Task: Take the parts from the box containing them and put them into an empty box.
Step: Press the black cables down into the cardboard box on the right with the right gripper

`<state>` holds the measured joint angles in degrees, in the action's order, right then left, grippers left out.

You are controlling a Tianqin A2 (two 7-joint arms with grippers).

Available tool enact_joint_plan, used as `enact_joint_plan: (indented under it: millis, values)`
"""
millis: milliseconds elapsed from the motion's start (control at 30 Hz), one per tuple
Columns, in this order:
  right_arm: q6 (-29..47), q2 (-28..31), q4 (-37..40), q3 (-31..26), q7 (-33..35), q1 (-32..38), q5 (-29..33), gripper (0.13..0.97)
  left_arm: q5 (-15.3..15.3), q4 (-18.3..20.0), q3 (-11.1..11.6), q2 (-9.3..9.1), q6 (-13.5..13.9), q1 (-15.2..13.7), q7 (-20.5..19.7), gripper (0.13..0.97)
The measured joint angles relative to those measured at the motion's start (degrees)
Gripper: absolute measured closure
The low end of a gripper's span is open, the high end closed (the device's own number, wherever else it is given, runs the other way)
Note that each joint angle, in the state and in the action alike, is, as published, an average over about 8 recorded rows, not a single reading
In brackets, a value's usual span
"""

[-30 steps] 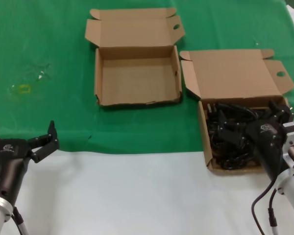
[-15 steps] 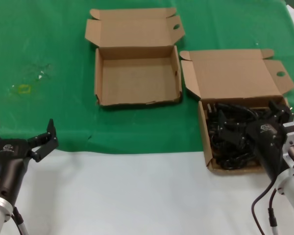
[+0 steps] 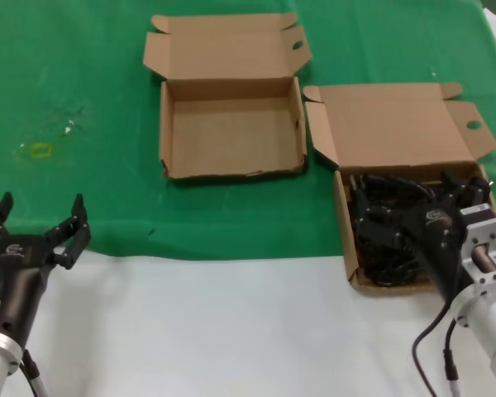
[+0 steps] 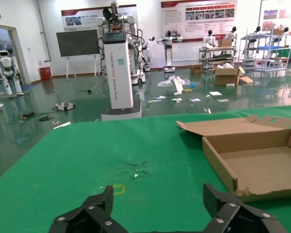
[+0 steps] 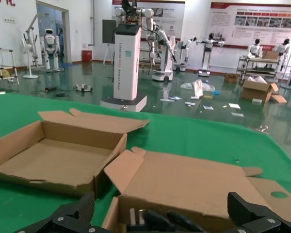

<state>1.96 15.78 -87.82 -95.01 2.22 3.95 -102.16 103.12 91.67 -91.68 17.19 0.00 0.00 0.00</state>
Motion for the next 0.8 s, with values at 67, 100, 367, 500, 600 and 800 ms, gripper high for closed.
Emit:
enact_joint_plan:
  millis: [67,100,367,500,600,800]
  values:
    - [-0.3,0.7,0.0,-0.6,-0.1,0.2,0.0,0.129,0.0,0.0,0.0,0.0,0.0,0.0,0.0,0.377]
    - [-0.5,1.2,-0.1,-0.9,-0.2,0.4,0.0,0.129,0.0,0.0,0.0,0.0,0.0,0.0,0.0,0.4]
    - [-3.4,7.8,-1.4,-5.5,-0.1,1.0,-2.2,0.129,0.0,0.0,0.0,0.0,0.0,0.0,0.0,0.581]
    - [-5.6,13.1,-2.4,-9.9,0.4,2.0,-5.7,0.129,0.0,0.0,0.0,0.0,0.0,0.0,0.0,0.692]
    - [-6.8,18.1,-3.3,-14.3,0.8,3.6,-9.0,0.129,0.0,0.0,0.0,0.0,0.0,0.0,0.0,0.732]
    - [-6.4,29.8,-5.3,-24.9,0.1,9.7,-14.7,0.129,0.0,0.0,0.0,0.0,0.0,0.0,0.0,0.85]
